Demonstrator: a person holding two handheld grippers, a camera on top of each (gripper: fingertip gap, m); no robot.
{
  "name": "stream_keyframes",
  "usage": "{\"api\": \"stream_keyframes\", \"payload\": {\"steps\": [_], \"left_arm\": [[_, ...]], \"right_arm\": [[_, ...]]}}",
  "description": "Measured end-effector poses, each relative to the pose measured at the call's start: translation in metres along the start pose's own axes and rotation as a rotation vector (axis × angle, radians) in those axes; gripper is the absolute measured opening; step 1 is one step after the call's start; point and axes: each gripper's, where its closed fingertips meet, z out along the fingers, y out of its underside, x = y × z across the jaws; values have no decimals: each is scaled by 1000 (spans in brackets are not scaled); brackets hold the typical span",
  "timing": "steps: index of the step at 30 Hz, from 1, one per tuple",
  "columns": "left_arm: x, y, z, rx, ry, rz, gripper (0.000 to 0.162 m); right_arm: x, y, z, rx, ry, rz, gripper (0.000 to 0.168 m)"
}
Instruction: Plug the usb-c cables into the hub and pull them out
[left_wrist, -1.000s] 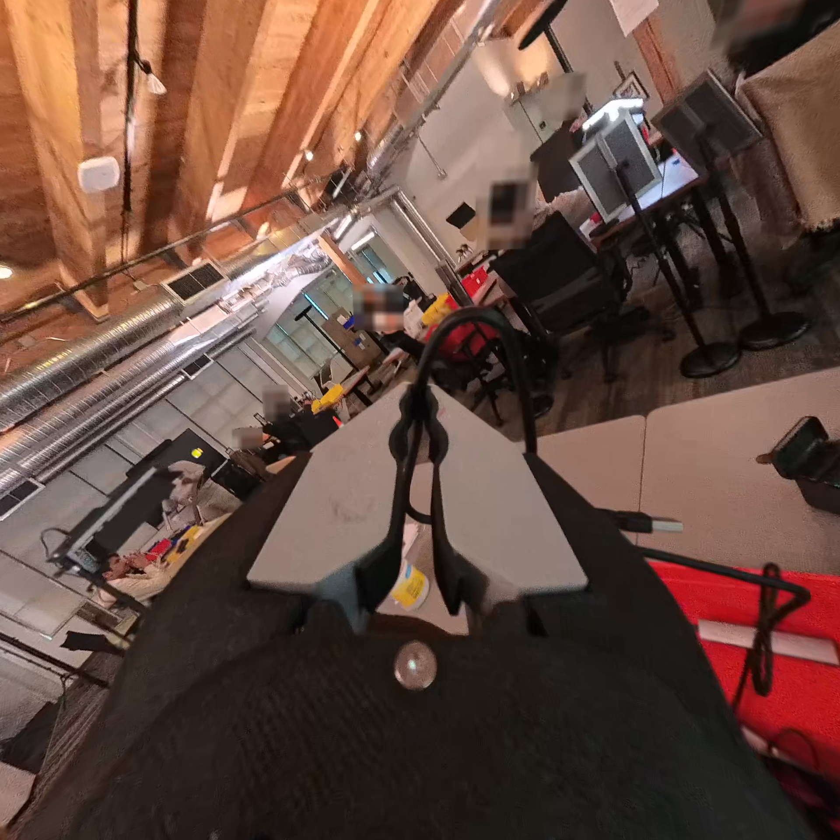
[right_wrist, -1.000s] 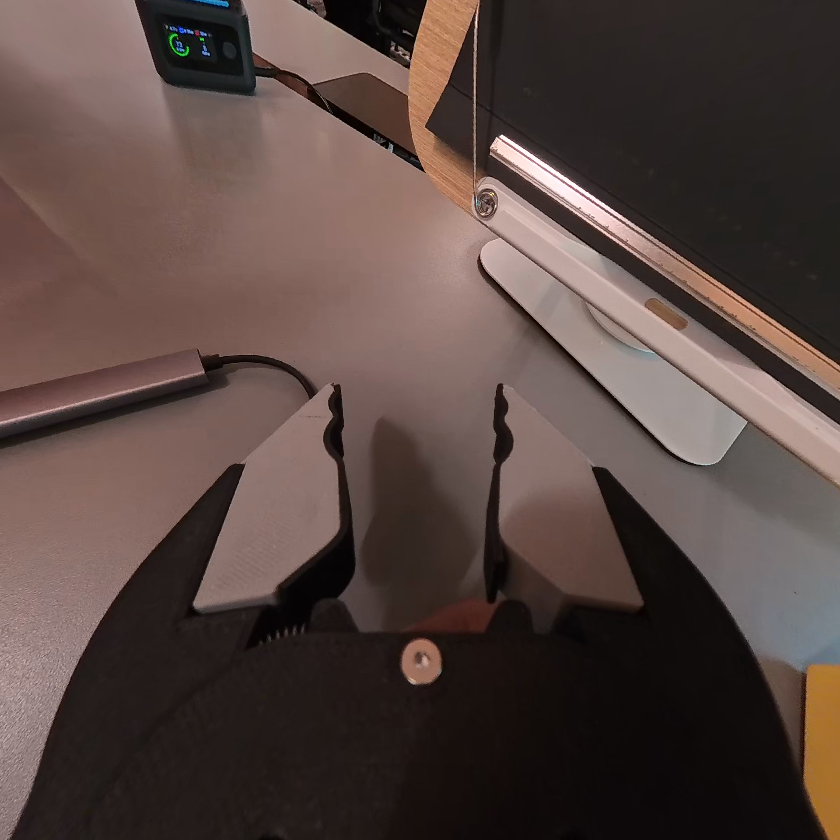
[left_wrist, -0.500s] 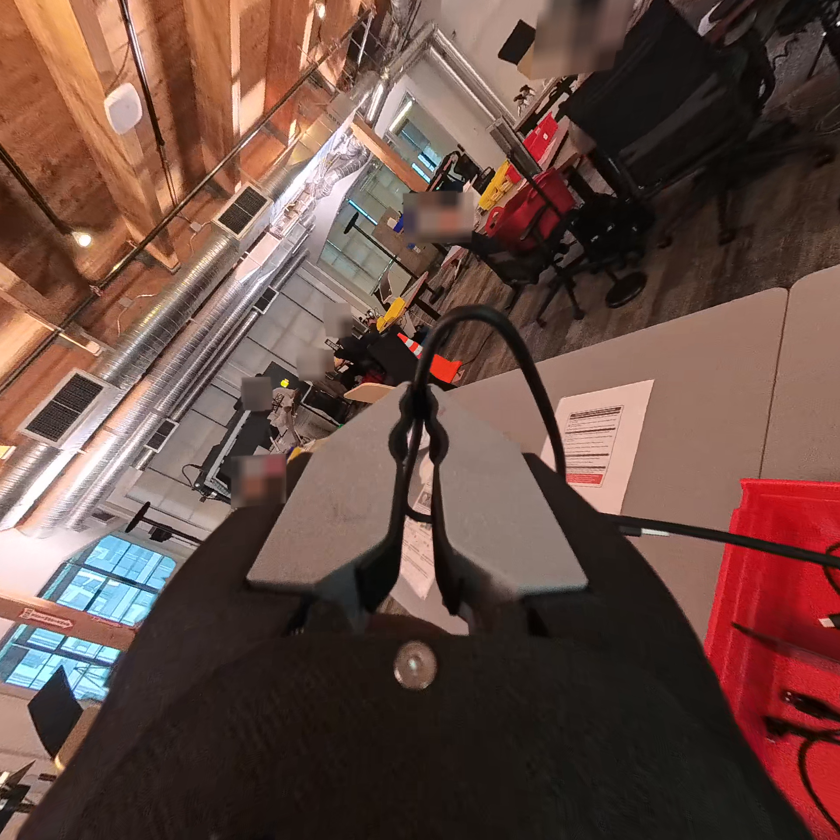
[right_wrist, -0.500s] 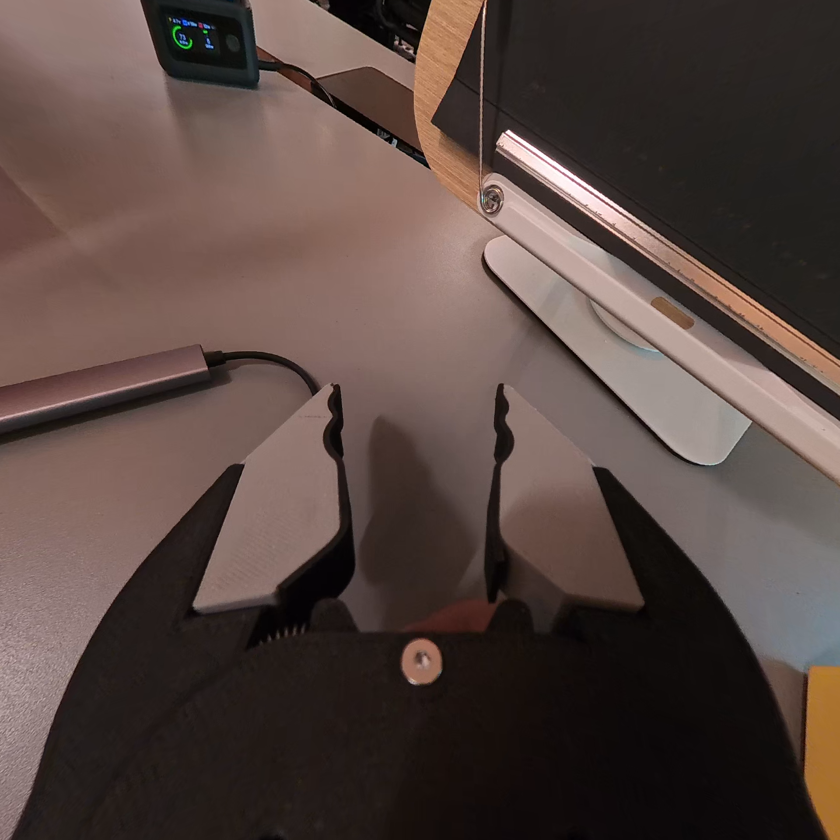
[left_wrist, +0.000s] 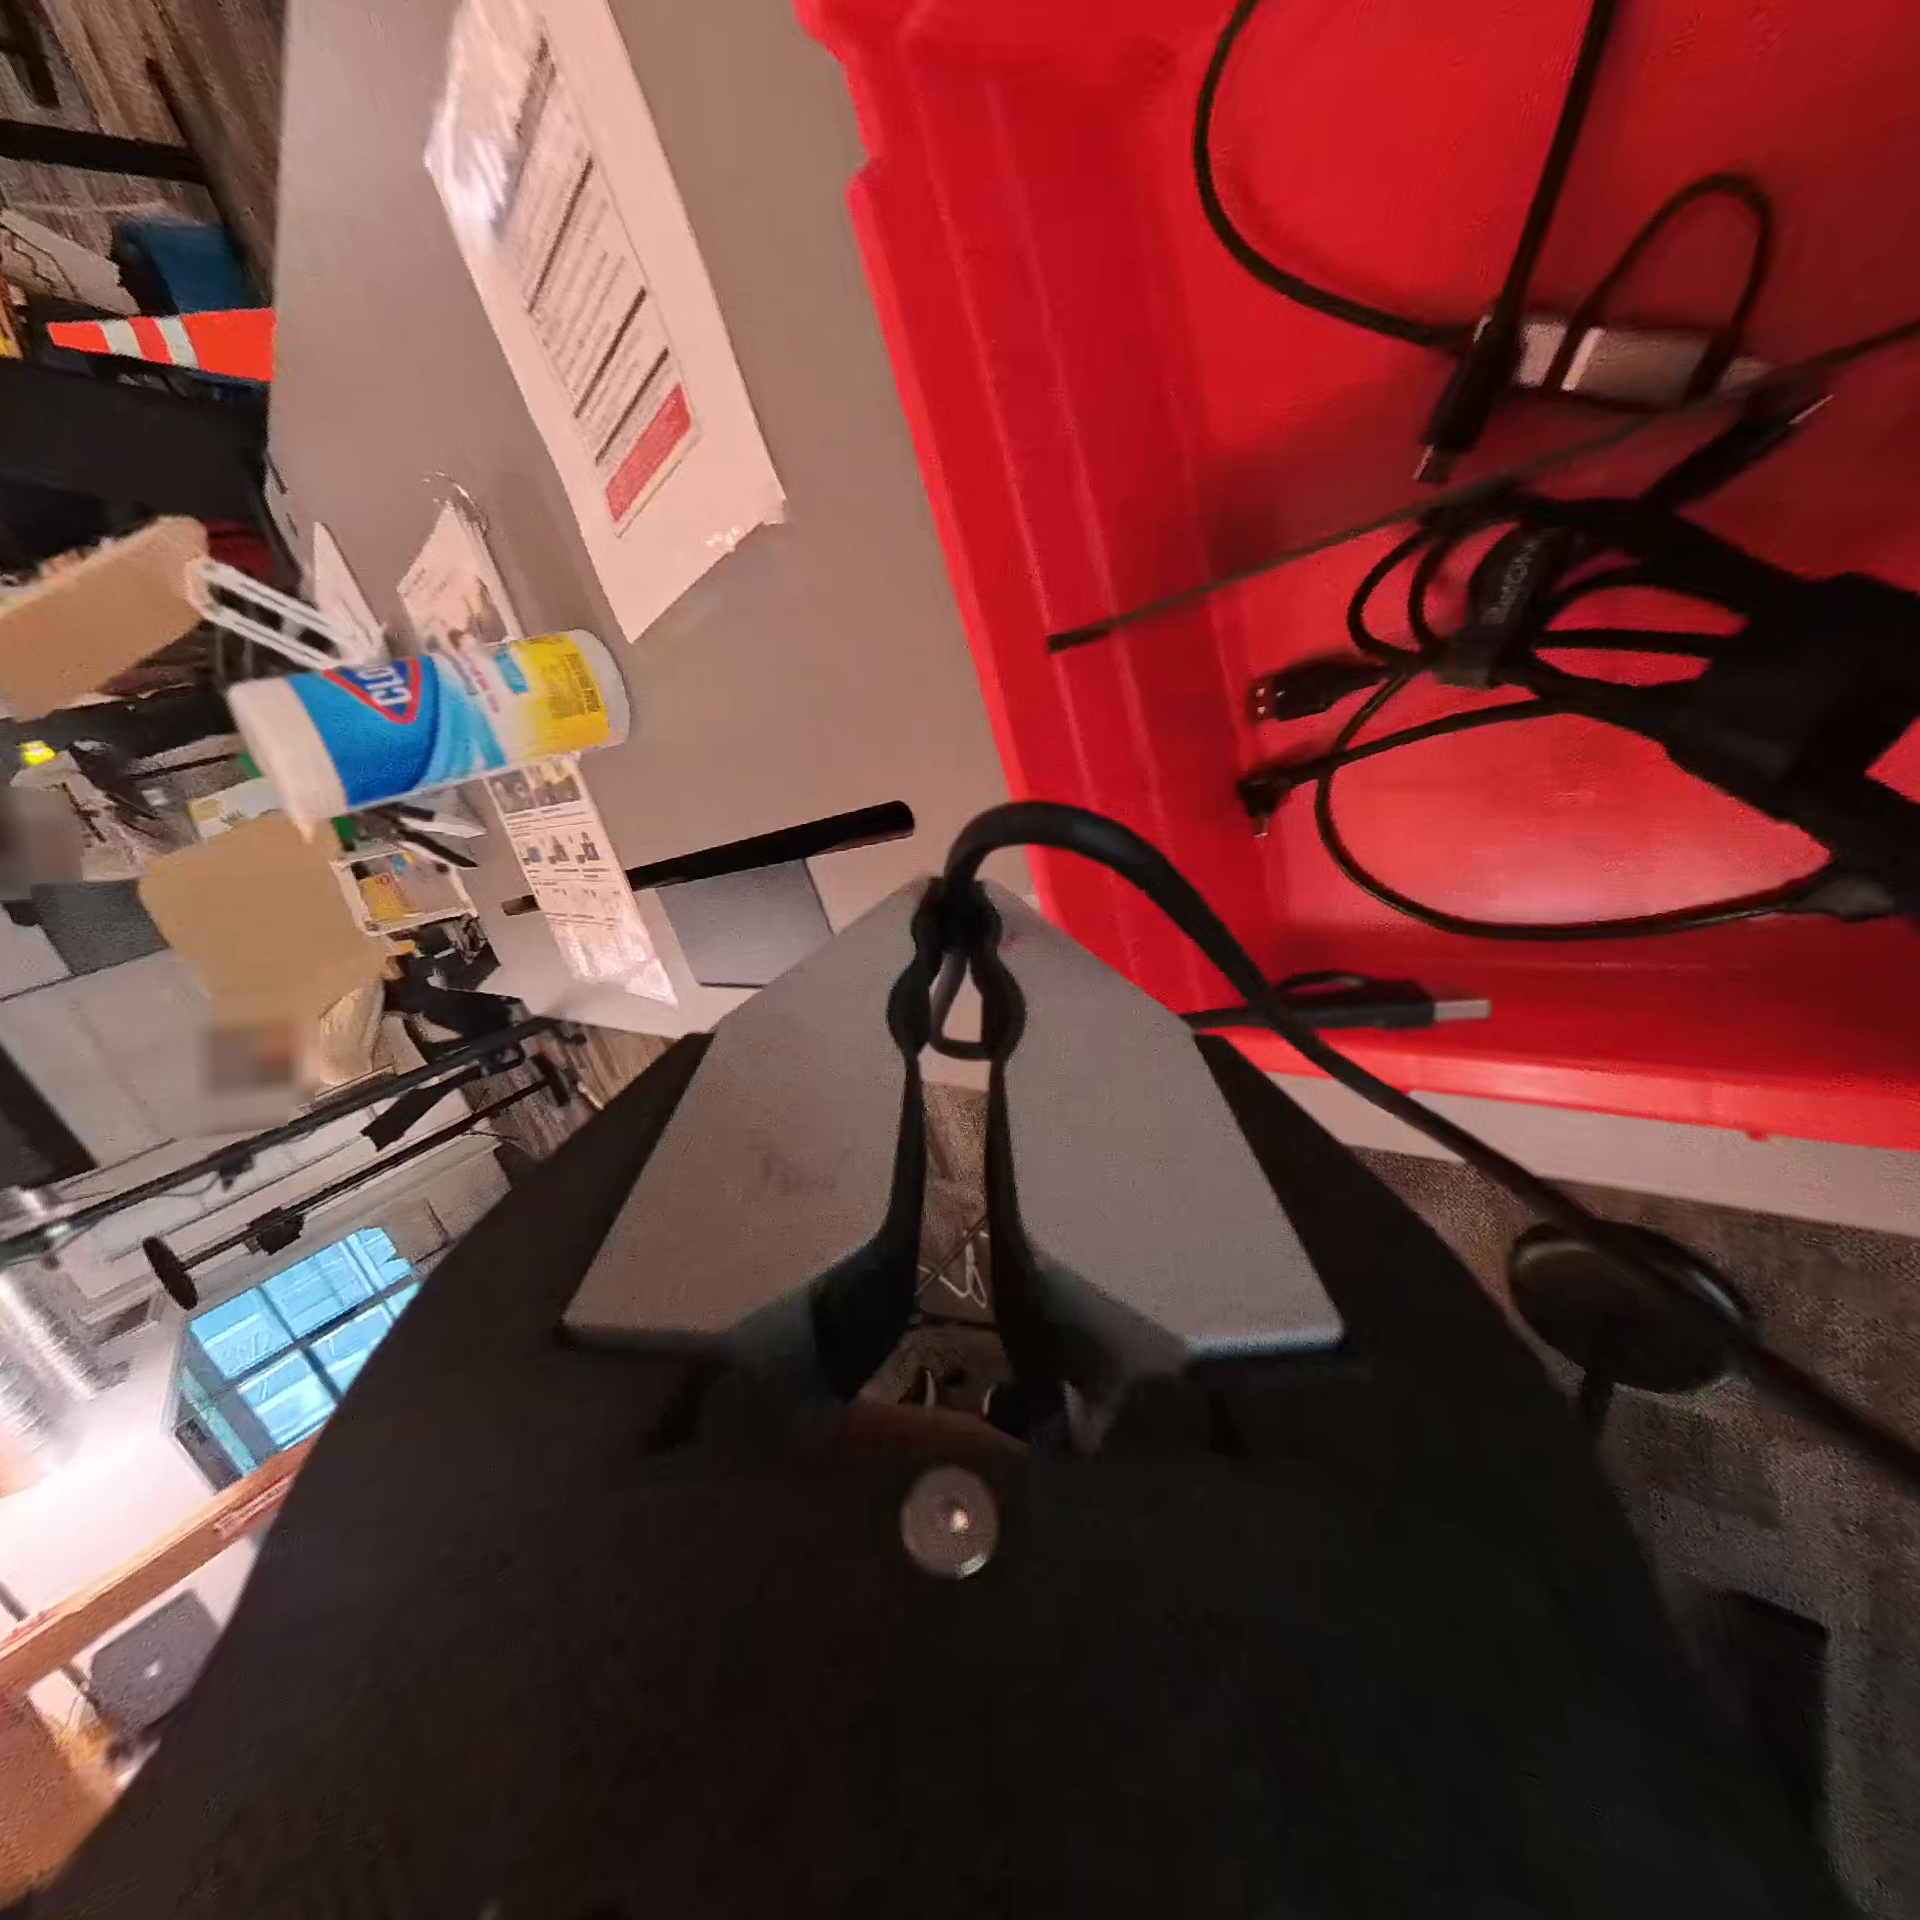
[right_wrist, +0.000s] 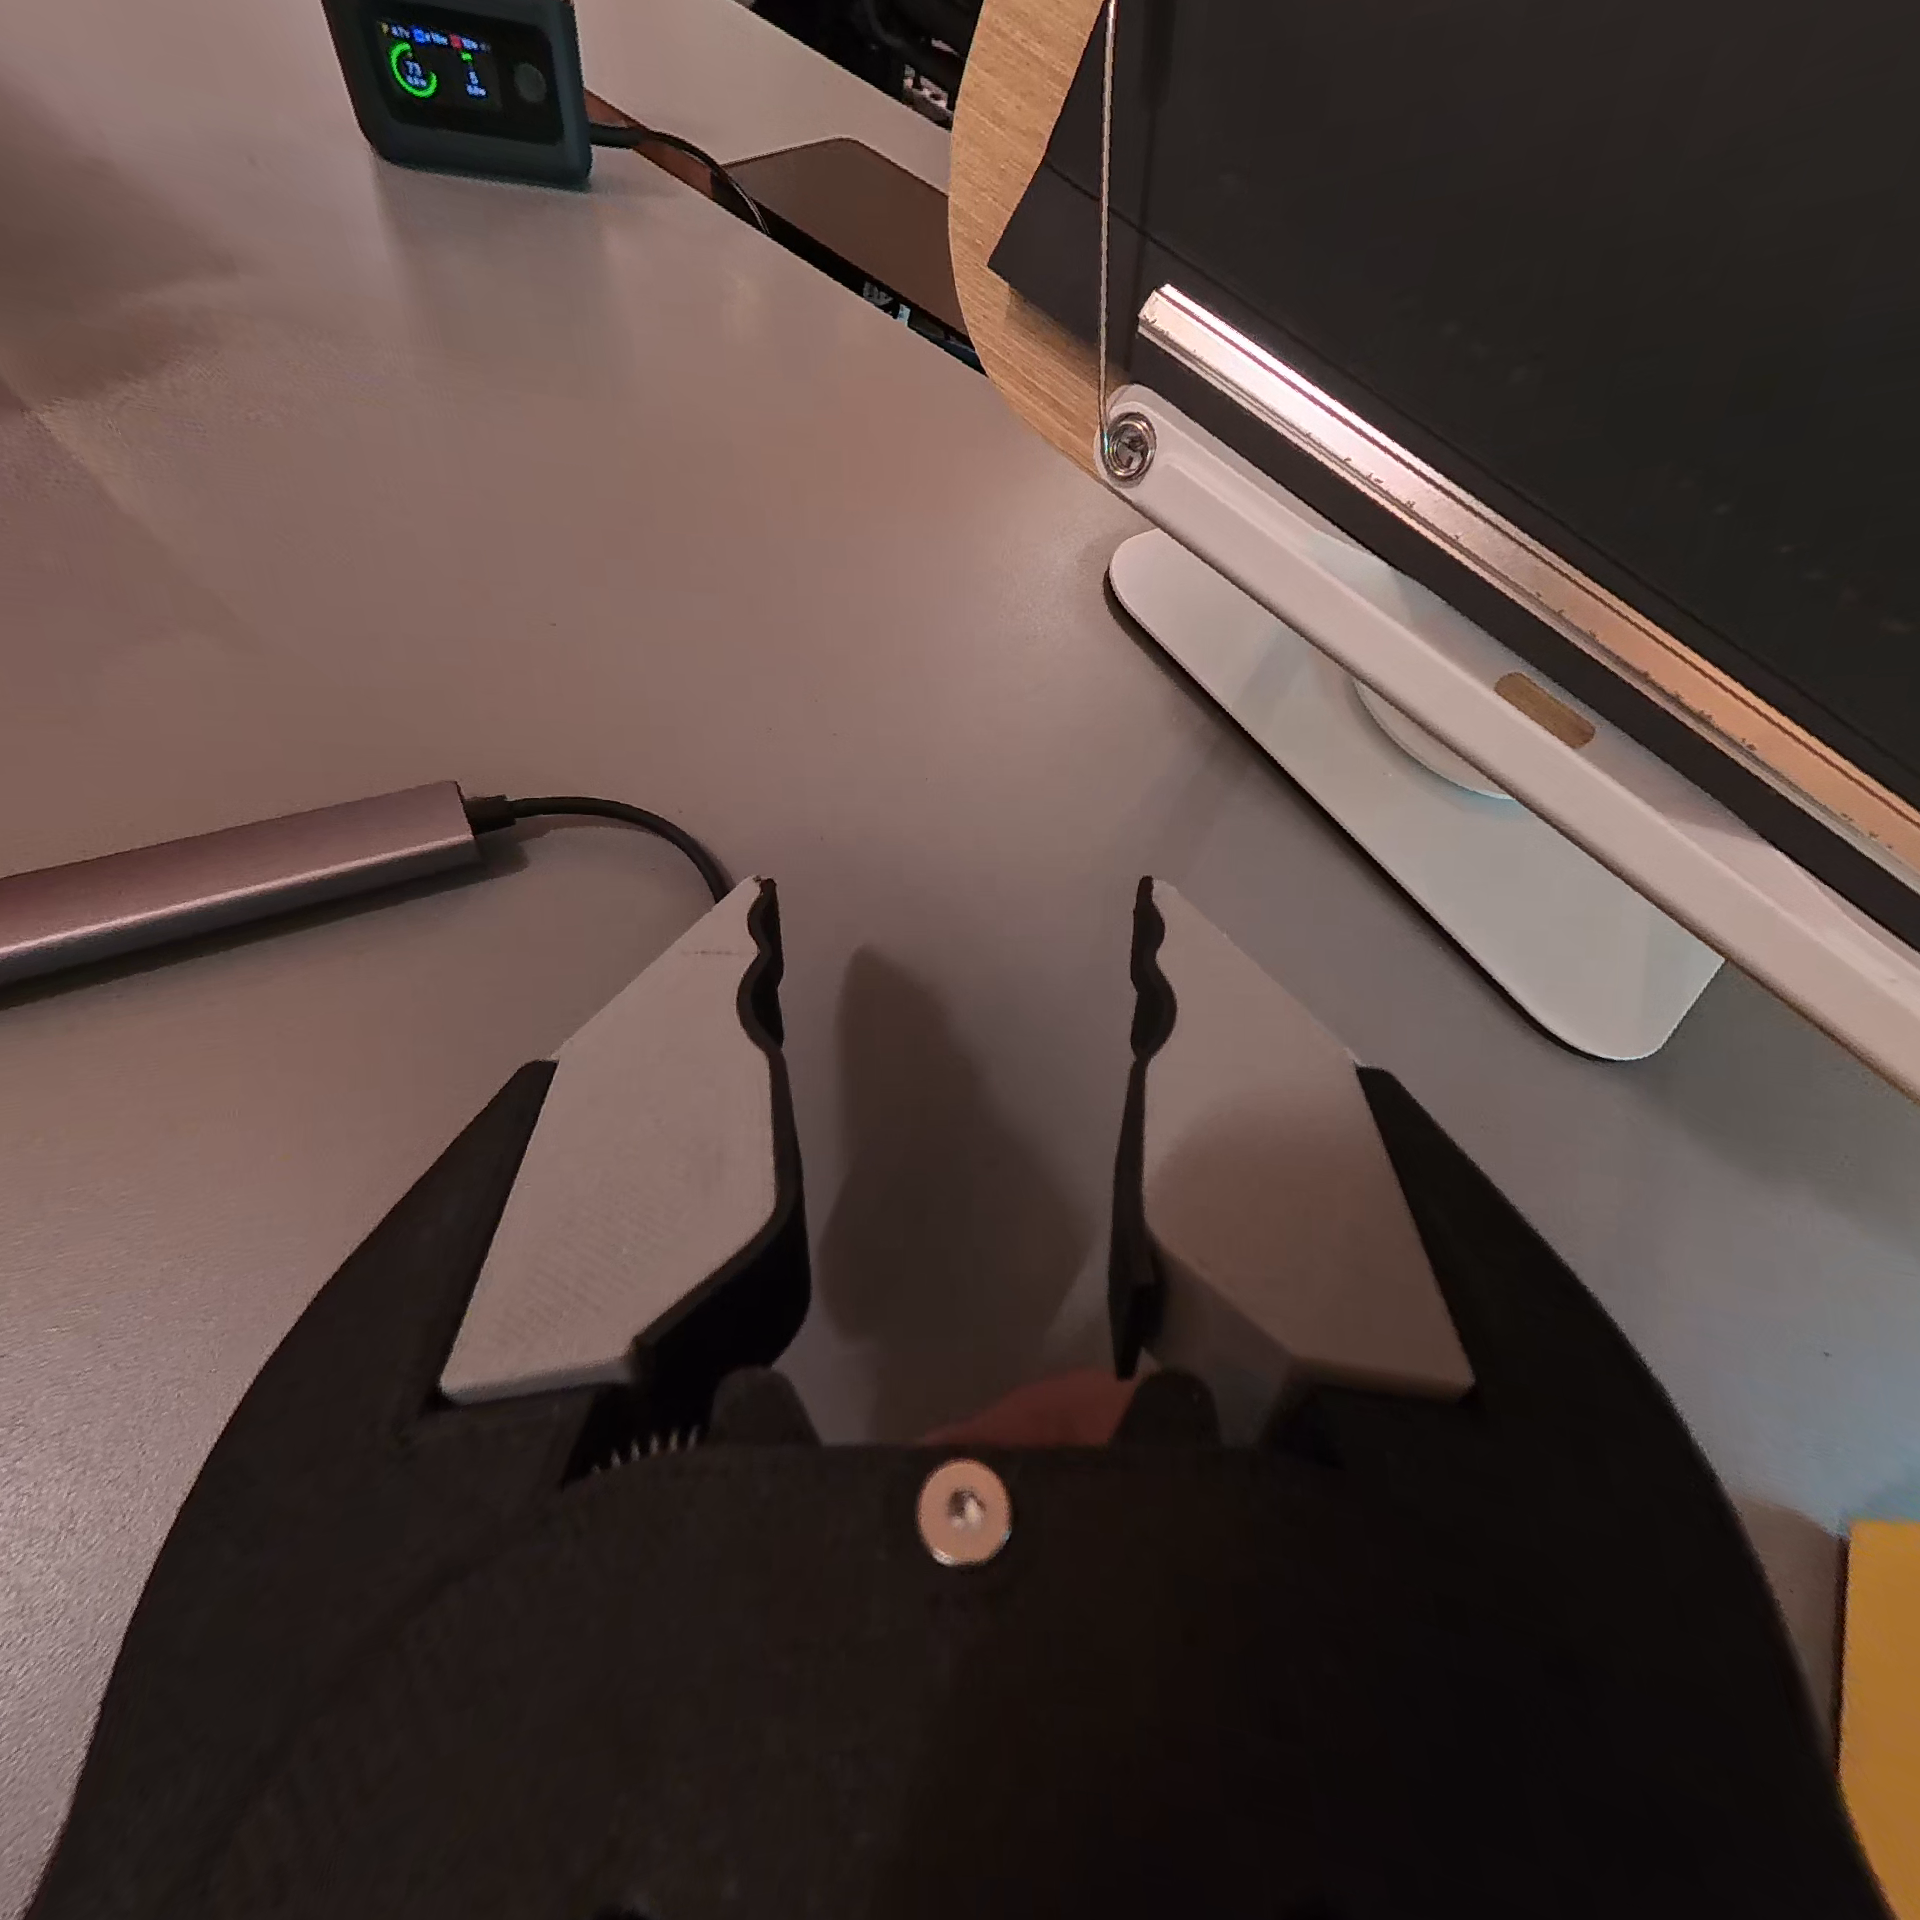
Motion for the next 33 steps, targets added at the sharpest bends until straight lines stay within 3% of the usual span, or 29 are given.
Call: {"api": "stream_keyframes", "payload": {"steps": [4,8,15,18,21,25,29,33], "left_arm": [[47,-7,47,8,67,25,1],[59,-2,66,-18,76,30,40],[-25,-14,13,132,-52,-169,50],[-31,-41,-30,296,10,-259,50],[11,-84,-74,469,145,-174,42],[121,-132,-101,513,384,55,48],[204,-167,-89,449,460,269,46],[250,-186,-52,318,551,323,38]], "right_arm": [[0,0,0,-1,-3,6,65],[0,1,0,-3,-6,9,65],[0,1,2,-13,-8,1,66],[0,1,2,-14,-6,-1,66],[0,1,2,-11,-3,-4,66],[0,1,1,-8,-2,-5,66],[0,0,0,-4,-11,7,66],[-1,-1,-1,6,-30,22,66]]}}
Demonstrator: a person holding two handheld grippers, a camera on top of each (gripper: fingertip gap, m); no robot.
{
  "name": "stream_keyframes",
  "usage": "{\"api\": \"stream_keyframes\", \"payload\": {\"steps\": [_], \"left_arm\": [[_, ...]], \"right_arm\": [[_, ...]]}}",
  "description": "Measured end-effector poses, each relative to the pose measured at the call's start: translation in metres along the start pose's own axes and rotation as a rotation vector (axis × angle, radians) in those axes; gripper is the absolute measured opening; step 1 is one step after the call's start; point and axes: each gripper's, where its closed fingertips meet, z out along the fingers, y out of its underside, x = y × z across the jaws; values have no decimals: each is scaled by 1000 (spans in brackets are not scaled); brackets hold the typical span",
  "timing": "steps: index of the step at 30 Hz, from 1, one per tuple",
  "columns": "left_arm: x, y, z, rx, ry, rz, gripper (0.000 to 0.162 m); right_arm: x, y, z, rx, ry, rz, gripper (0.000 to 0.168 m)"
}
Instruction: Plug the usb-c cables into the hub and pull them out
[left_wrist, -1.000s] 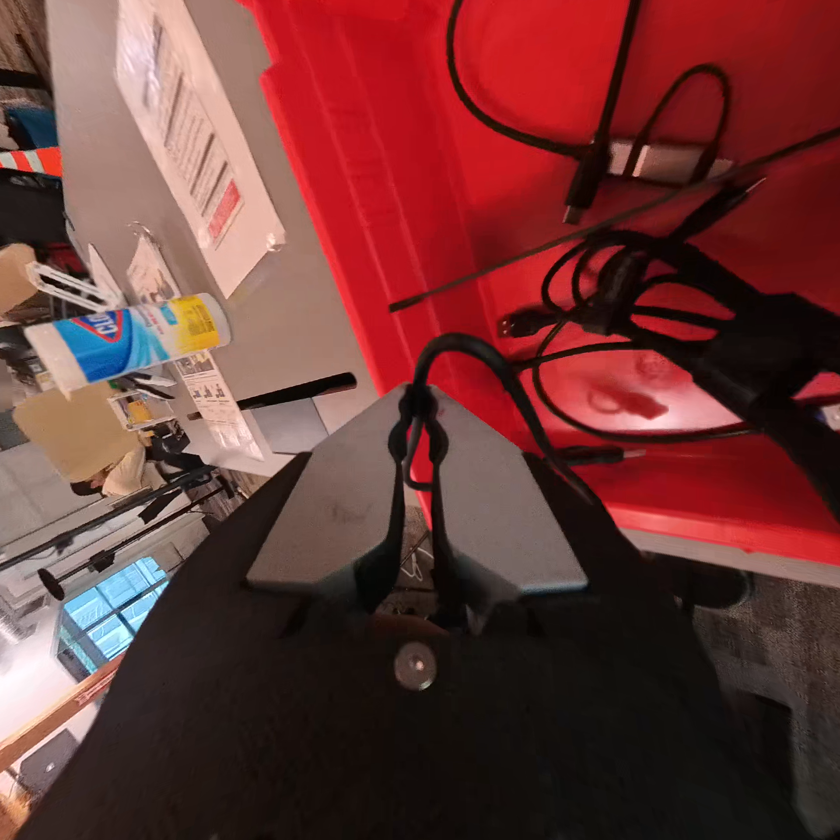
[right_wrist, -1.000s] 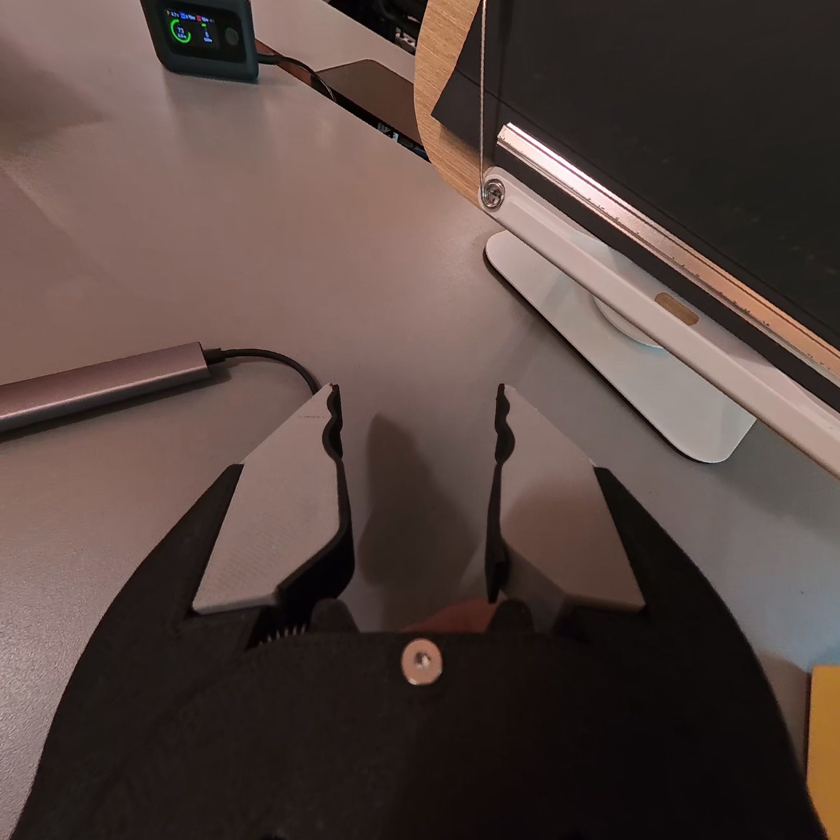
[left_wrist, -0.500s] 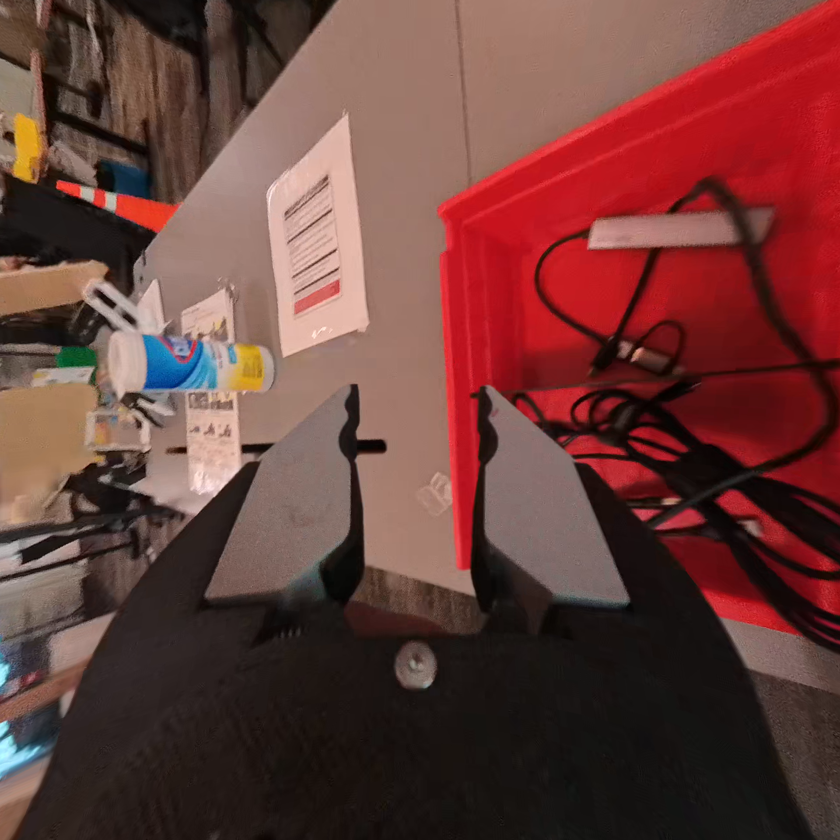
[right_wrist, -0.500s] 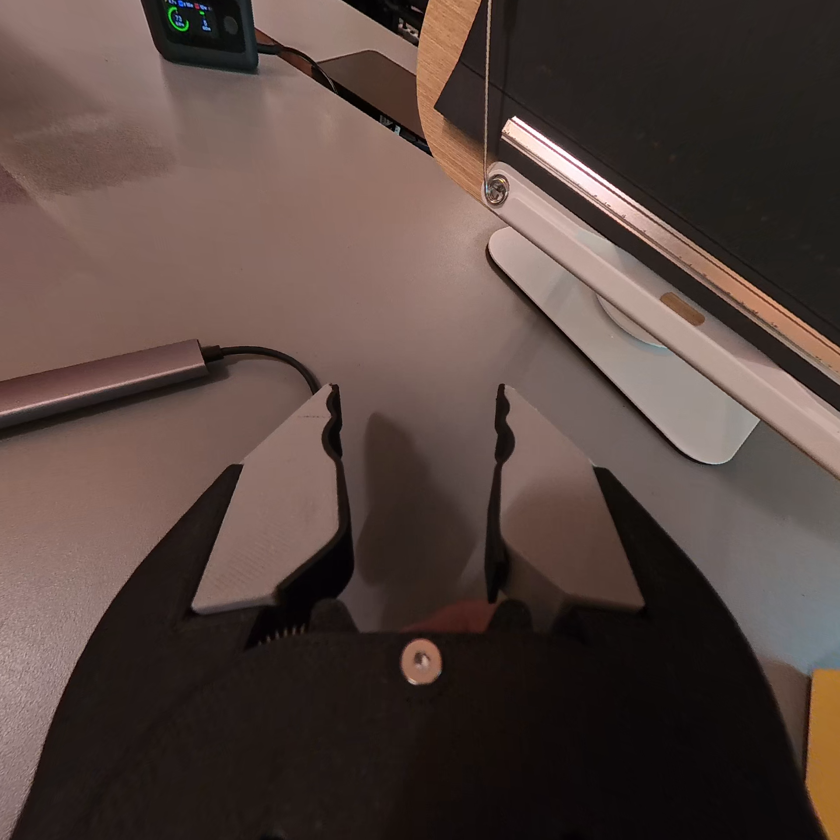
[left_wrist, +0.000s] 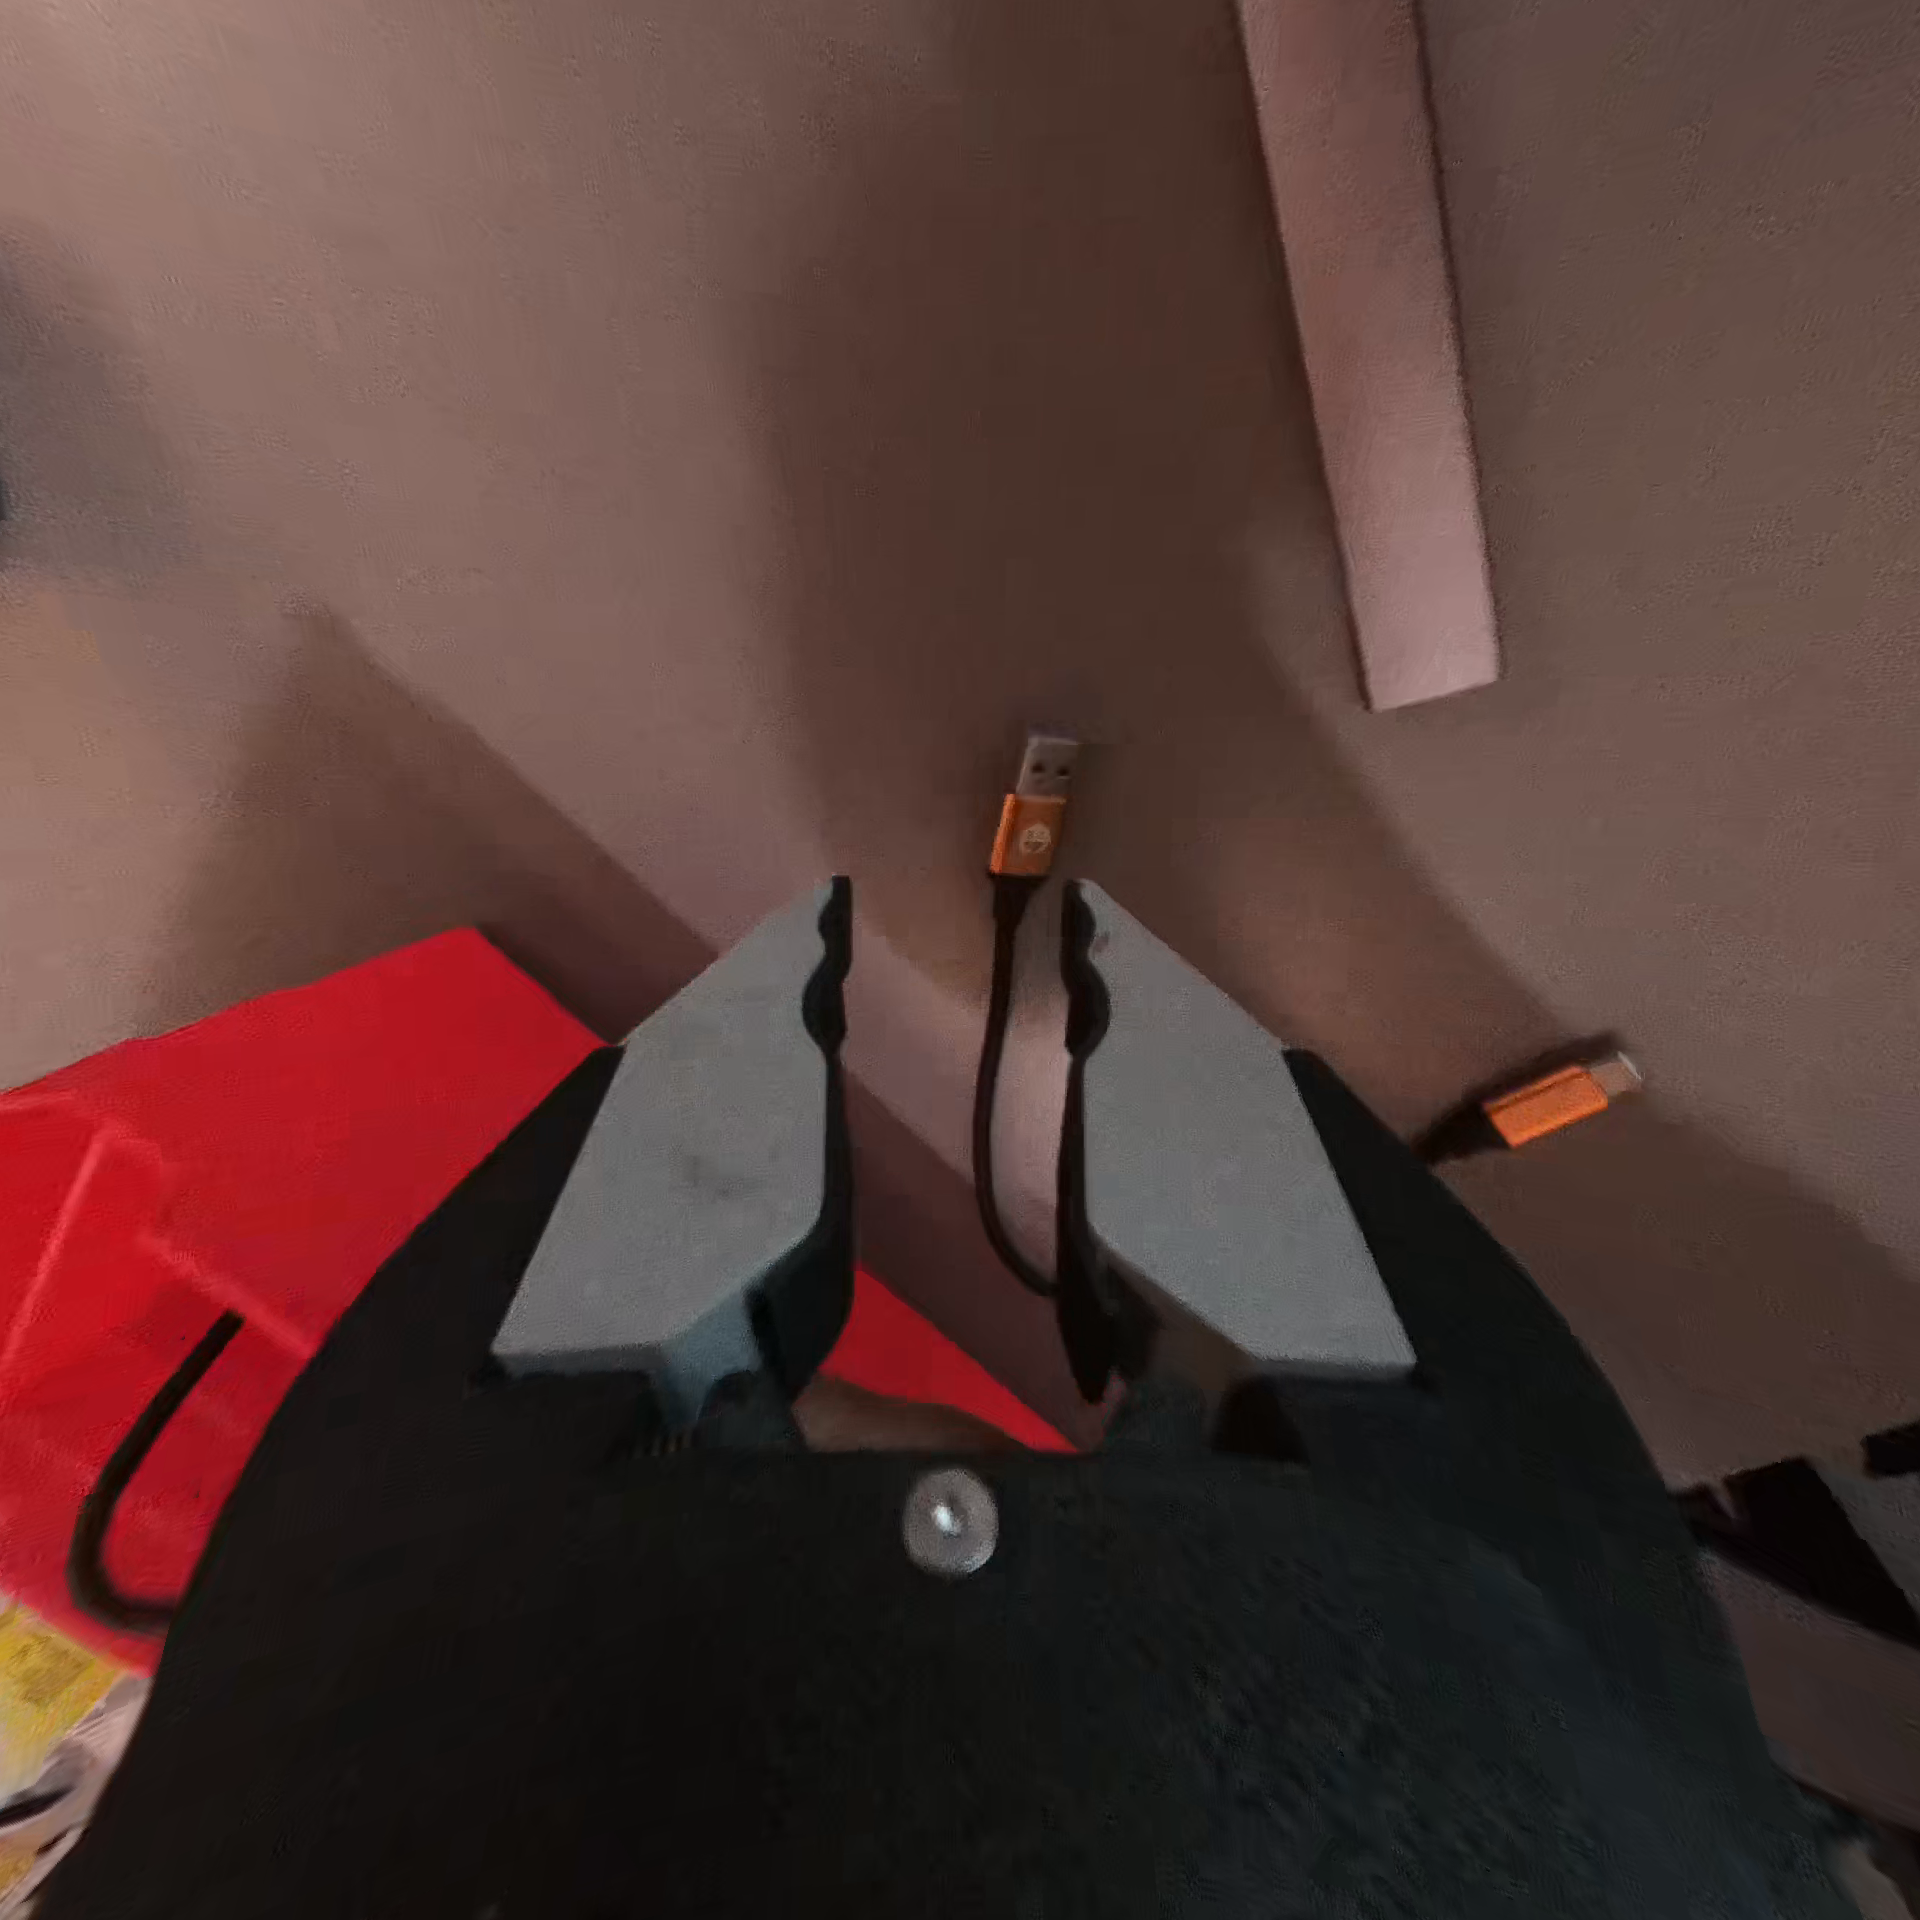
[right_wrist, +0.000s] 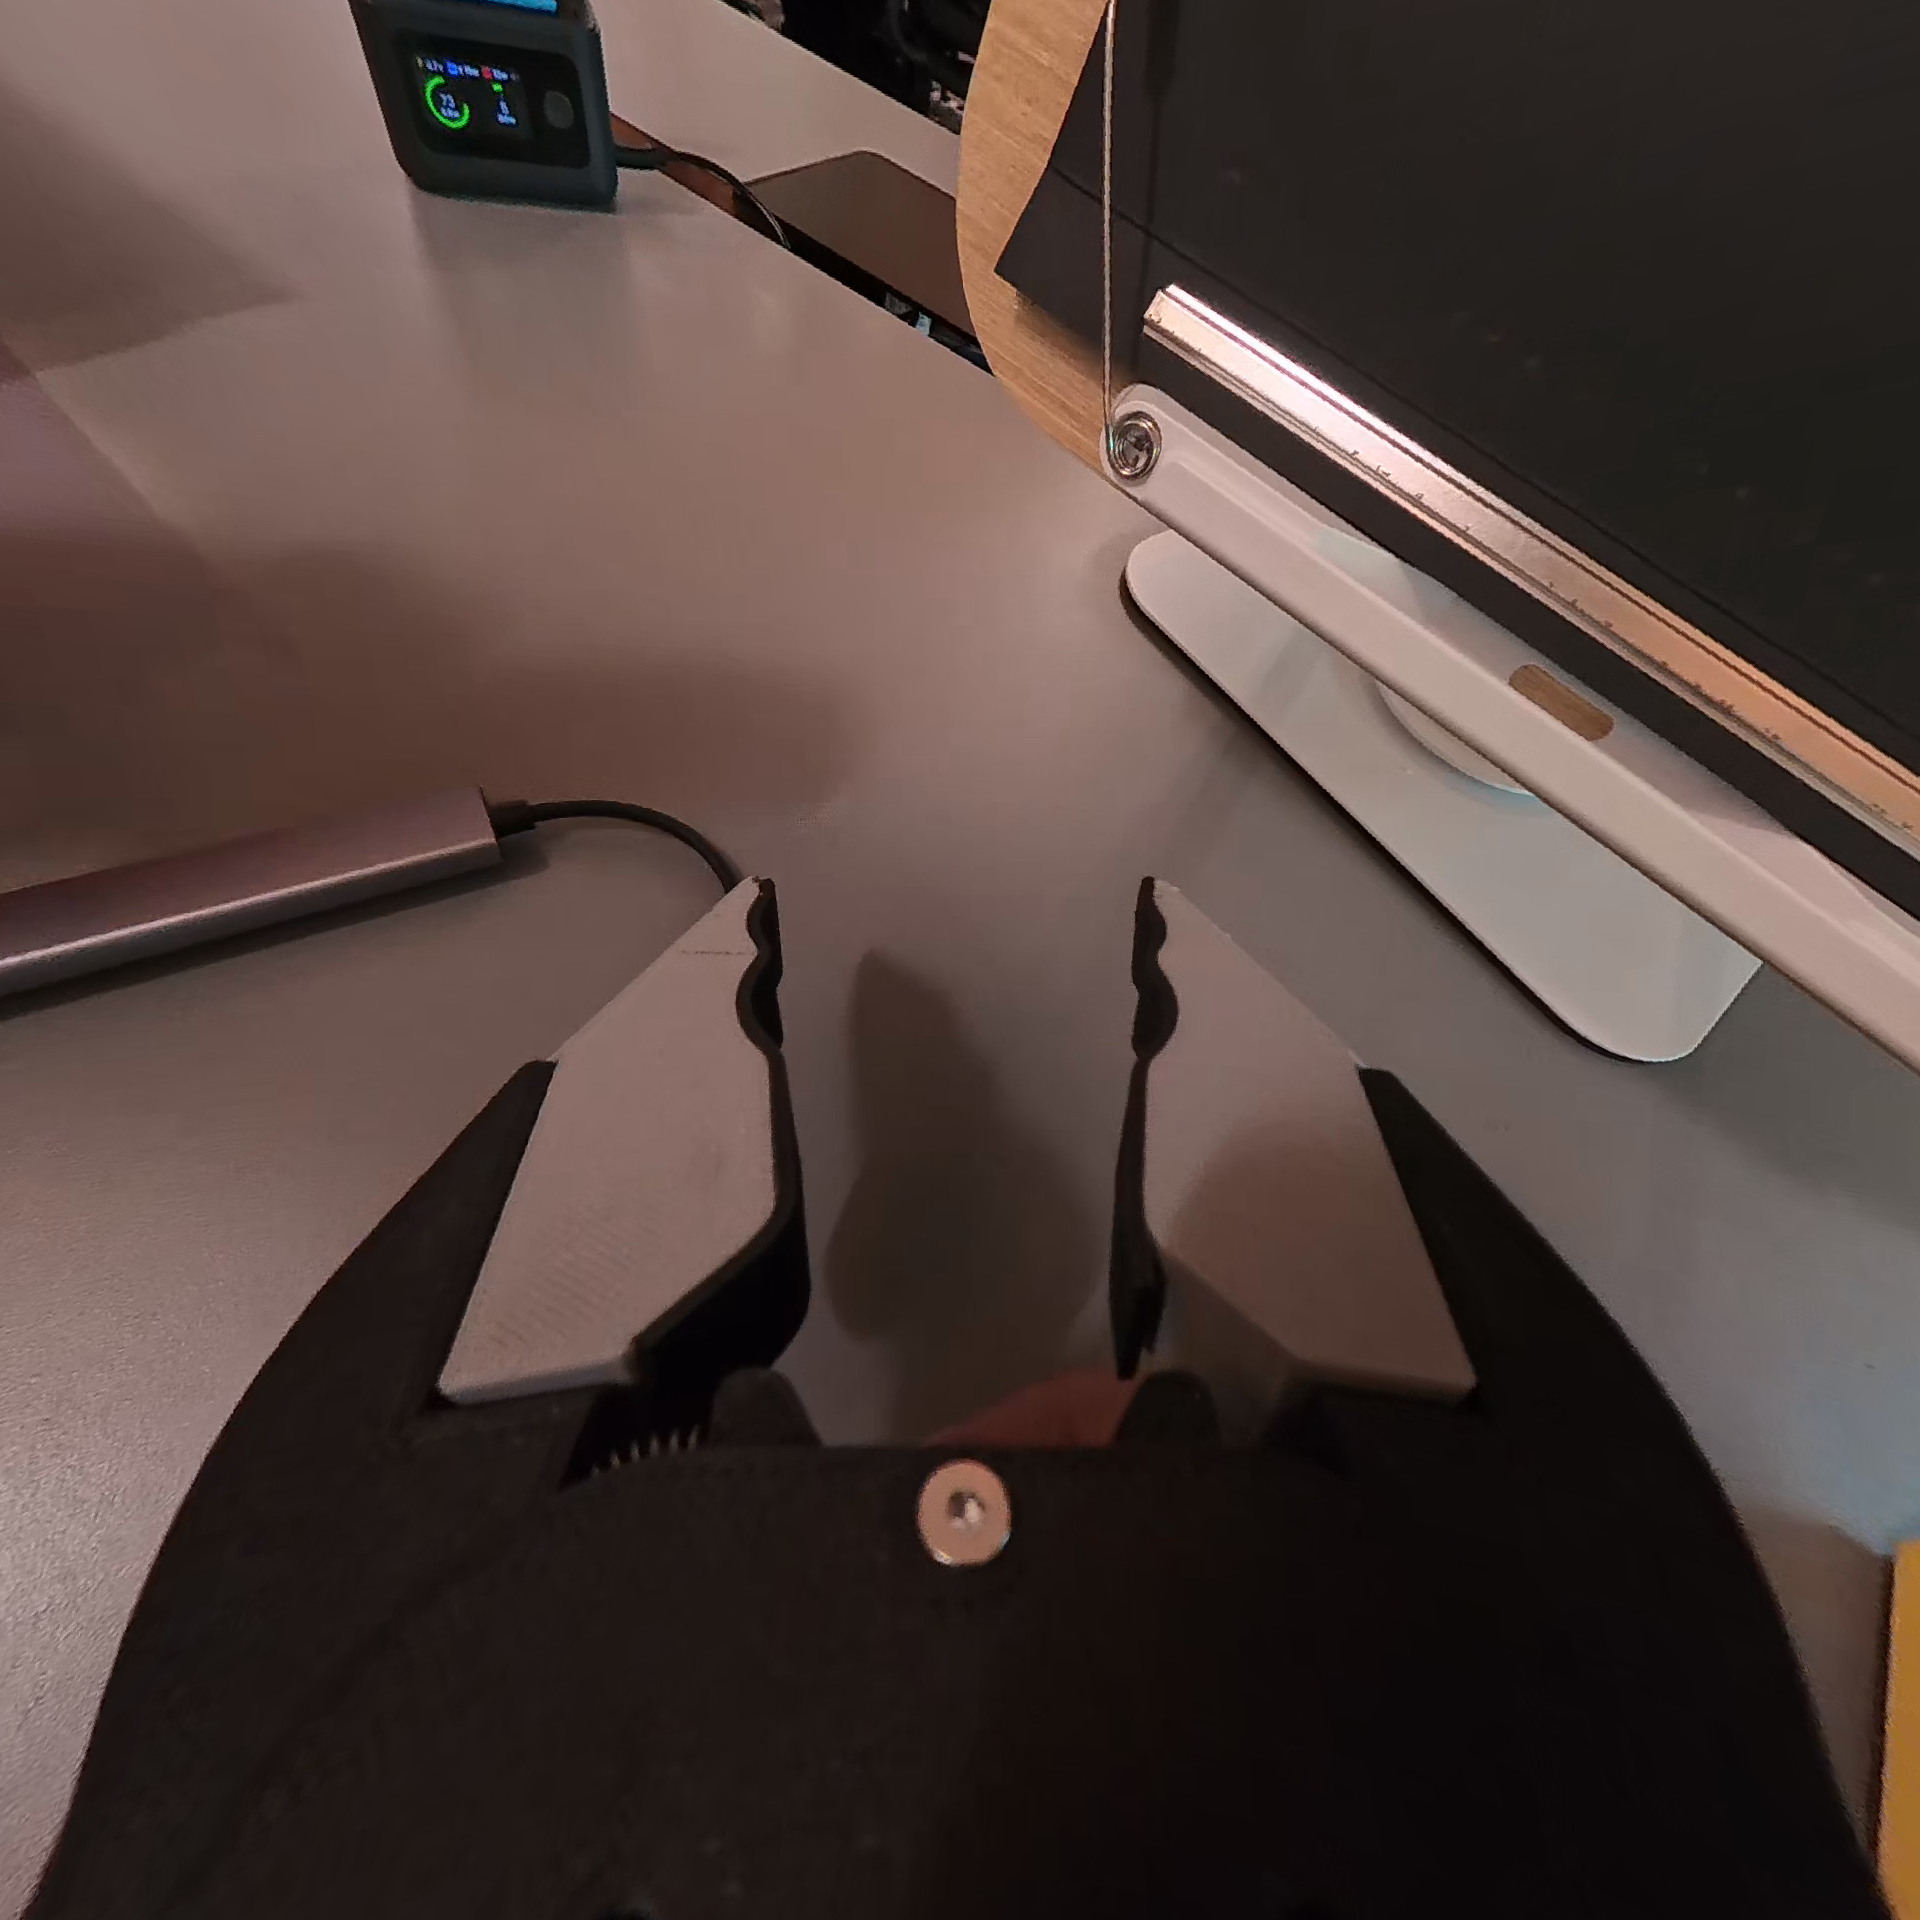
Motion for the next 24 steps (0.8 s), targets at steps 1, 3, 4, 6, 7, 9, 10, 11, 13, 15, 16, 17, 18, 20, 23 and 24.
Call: {"api": "stream_keyframes", "payload": {"steps": [1,3,4,6,7,9,10,11,13,15,16,17,18,20,23,24], "left_arm": [[2,1,12,-30,30,-13,38],[4,-1,27,-48,84,-25,27],[7,-8,28,-18,118,-58,21],[8,-9,29,-31,155,-79,12],[8,-7,28,-44,145,-57,12],[7,2,27,-101,97,6,12],[7,5,26,-117,78,34,11],[7,4,24,-112,56,58,11],[4,-6,10,-59,-10,85,11],[-6,-28,-19,59,-125,110,12],[-12,-42,-37,137,-179,115,12],[-15,-57,-60,230,-230,116,11],[-15,-71,-85,330,-262,118,11],[-2,-95,-133,524,-262,122,11],[26,-121,-182,765,-227,138,11],[37,-127,-190,824,-214,157,11]], "right_arm": [[0,0,0,1,-3,3,66],[-1,-1,1,2,-9,5,66],[-1,-1,1,3,-11,4,66],[-1,-2,2,4,-14,5,66],[-1,-2,2,5,-16,6,66],[-2,-3,2,7,-19,8,65],[-2,-3,2,8,-21,8,65],[-2,-3,2,9,-23,8,65],[-5,-5,1,18,-36,9,65],[-10,-10,-2,39,-70,12,67],[-15,-13,-4,55,-107,20,70],[-23,-18,-8,78,-166,31,71],[-35,-25,-14,113,-246,38,70],[-56,-42,-32,205,-390,30,70],[-80,-68,-65,339,-516,-16,67],[-87,-75,-75,376,-543,-23,62]]}}
